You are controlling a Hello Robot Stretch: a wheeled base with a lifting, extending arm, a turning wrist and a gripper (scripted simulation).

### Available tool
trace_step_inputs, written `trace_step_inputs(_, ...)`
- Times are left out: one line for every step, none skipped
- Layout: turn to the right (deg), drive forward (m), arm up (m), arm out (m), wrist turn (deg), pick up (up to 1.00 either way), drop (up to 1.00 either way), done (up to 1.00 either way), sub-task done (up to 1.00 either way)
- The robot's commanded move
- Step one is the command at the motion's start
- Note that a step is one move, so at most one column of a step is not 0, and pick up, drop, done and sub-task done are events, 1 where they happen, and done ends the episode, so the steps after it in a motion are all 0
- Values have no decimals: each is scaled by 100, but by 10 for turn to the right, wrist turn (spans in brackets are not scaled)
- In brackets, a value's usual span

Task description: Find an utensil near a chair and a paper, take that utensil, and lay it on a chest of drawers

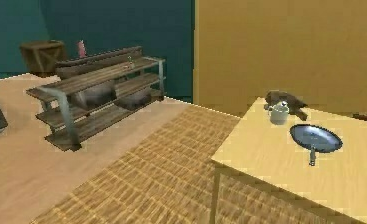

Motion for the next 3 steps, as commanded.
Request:
trace_step_inputs(-60,0,0,0,0,0,0,0,0)
trace_step_inputs(0,60,0,0,0,0,0,0,0)
trace_step_inputs(-450,0,0,0,0,0,0,0,0)
